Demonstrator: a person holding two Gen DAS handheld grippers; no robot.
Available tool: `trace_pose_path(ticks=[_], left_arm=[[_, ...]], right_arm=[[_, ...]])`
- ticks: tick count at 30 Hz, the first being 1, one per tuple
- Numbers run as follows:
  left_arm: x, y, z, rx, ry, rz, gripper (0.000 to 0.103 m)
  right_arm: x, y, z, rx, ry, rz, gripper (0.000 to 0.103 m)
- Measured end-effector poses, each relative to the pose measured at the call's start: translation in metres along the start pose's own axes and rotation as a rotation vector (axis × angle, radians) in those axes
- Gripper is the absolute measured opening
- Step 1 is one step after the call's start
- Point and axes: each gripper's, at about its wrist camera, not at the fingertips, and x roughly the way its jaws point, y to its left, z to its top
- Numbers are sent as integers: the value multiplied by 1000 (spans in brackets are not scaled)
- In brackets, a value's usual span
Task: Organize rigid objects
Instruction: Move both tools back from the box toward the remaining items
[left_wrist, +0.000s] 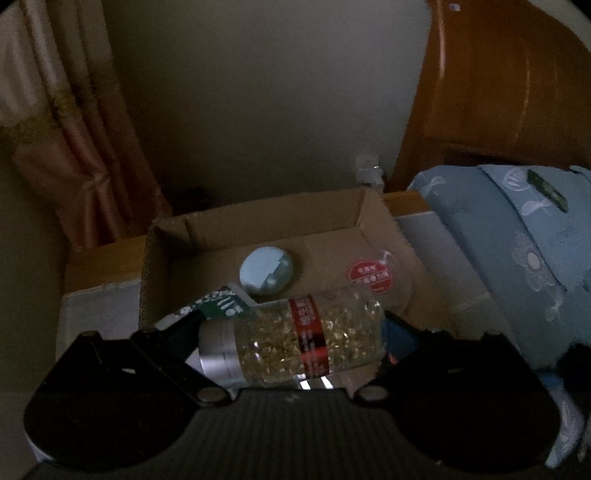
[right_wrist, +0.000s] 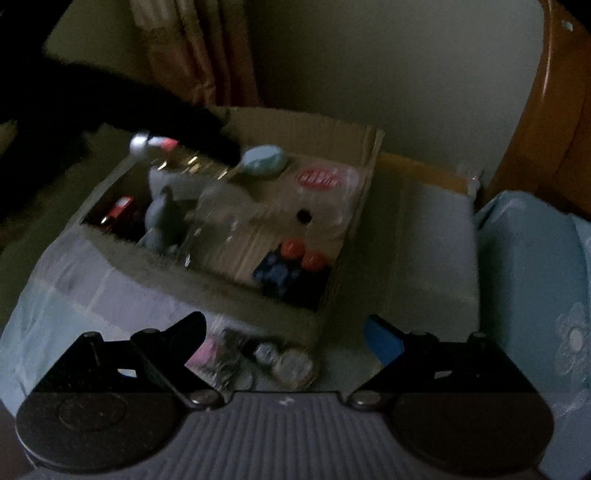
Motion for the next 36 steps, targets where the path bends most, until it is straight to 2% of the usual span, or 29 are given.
trace_pose_path(ticks=[6,10,14,19,24,30,36], left_arm=[[-9,-1,-11,13,-32,-5,99],[-22,1,-22,16,-46,5,99],[-37,-8,-39,78,-65,39,99],[-58,-21,-63,132,-77,28,99],[-69,-33,-88,129,-92,30,99],[-63,-42,-120,69,-96,17,100],[-34,-51,-145,35,-67,14,100]], right_arm=[[3,11,-26,16,-12,36,95],[3,11,-36,33,-32,22,95],[-1,6,-47,54,-50,12,95],[-3,5,-62,78,-67,-17,95],[-7,6,-73,90,-87,-45,95],[-9,6,-87,84,-96,-86,95],[-8,5,-99,49,-93,-118,95]])
